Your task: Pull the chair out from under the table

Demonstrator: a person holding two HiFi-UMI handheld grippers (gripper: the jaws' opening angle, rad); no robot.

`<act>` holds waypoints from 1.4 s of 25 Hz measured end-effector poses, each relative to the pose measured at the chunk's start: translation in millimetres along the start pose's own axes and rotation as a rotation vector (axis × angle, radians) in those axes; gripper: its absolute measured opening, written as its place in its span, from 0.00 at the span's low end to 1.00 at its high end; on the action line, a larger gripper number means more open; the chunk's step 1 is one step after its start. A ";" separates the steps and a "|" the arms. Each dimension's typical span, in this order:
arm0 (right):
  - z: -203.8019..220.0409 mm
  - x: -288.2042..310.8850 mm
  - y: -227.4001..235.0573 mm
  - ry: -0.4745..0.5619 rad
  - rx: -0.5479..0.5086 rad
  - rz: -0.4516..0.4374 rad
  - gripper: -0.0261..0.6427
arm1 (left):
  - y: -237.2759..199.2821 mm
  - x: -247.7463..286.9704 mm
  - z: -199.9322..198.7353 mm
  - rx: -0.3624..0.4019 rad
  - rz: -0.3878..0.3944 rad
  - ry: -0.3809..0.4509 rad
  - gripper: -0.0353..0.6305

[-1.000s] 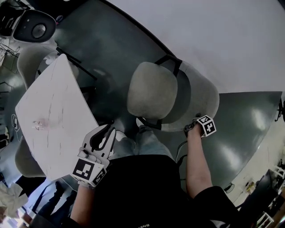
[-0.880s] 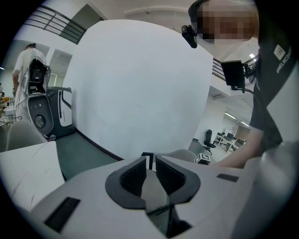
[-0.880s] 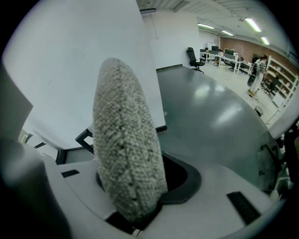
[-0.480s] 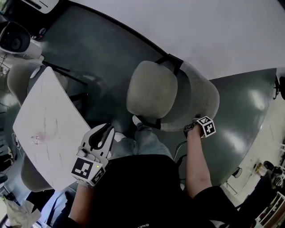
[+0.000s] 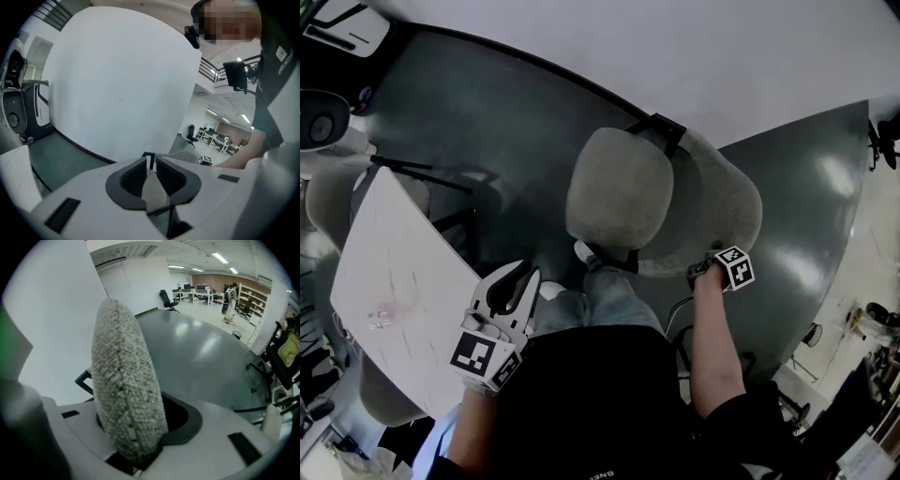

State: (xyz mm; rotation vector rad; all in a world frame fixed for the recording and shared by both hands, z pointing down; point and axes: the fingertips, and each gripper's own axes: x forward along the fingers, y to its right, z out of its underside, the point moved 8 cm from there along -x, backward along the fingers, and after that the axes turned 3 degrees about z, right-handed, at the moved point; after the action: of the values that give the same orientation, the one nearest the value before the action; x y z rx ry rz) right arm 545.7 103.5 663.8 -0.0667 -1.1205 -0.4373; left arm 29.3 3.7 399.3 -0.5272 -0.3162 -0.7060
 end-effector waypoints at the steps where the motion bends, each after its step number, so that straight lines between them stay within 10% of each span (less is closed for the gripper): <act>1: -0.9 -1.2 5.3 0.002 0.010 0.005 0.25 | 0.8 1.6 -0.5 0.001 0.005 -0.002 0.12; 18: 0.9 -3.6 22.5 0.012 -0.019 0.053 0.34 | -6.9 -1.3 3.2 -0.003 0.006 -0.003 0.12; 35: -25.8 -77.5 -18.4 0.313 -0.202 0.204 0.43 | -23.9 -45.6 9.6 -0.025 -0.044 0.090 0.12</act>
State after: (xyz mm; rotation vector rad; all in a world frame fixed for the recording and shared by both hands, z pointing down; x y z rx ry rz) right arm 533.0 103.6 581.0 -0.2783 -0.7508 -0.3626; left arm -20.9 18.0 395.3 -0.5120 -0.2357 -0.7753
